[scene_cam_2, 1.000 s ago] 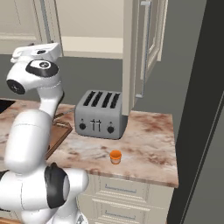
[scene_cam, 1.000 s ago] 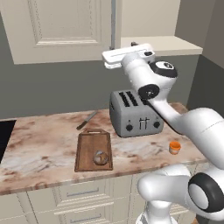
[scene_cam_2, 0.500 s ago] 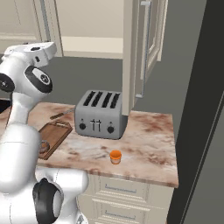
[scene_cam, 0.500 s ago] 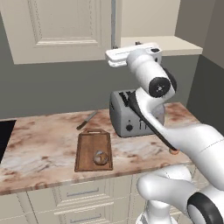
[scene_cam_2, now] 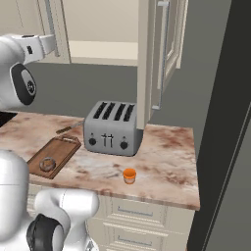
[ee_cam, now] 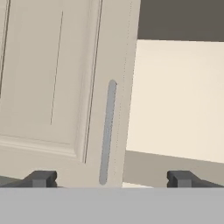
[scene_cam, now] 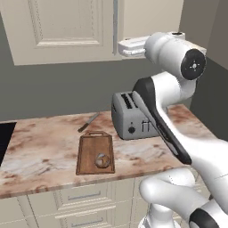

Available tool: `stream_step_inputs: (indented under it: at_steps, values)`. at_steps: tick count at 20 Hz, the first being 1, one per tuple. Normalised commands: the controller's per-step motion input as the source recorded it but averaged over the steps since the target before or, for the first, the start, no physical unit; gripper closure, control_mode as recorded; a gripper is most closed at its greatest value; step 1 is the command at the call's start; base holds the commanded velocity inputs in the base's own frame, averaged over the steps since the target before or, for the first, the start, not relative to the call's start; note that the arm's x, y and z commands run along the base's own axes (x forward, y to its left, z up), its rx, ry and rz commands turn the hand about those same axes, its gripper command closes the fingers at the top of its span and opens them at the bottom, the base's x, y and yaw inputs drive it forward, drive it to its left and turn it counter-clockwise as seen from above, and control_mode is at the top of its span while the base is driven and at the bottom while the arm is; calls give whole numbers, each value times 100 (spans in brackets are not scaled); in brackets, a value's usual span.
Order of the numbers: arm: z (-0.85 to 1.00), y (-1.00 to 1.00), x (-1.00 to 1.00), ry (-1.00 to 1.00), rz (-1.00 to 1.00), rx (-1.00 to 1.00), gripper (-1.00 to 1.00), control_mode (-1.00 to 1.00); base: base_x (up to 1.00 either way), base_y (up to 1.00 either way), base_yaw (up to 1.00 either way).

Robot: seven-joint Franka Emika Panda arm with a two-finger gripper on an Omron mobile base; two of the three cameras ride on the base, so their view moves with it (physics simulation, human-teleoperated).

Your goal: Pick the bread, place it on the cutting board, pick the jam, place it on the counter, and close the cabinet.

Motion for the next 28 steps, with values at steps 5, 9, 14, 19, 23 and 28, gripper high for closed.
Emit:
stream_step_inputs:
  at_steps: [5,9,14,19,23,28]
  values:
    - [10,-11,-50,5,0,0,-100,-100,0,0,0]
    - [1,-13,-41,1,0,0,-100,-100,0,0,0]
    - [0,-18,-17,0,0,0,-100,-100,0,0,0]
    - [0,-28,-11,0,0,0,-100,-100,0,0,0]
    - [0,-33,-13,0,0,0,-100,-100,0,0,0]
    - [0,-33,-22,0,0,0,-100,-100,0,0,0]
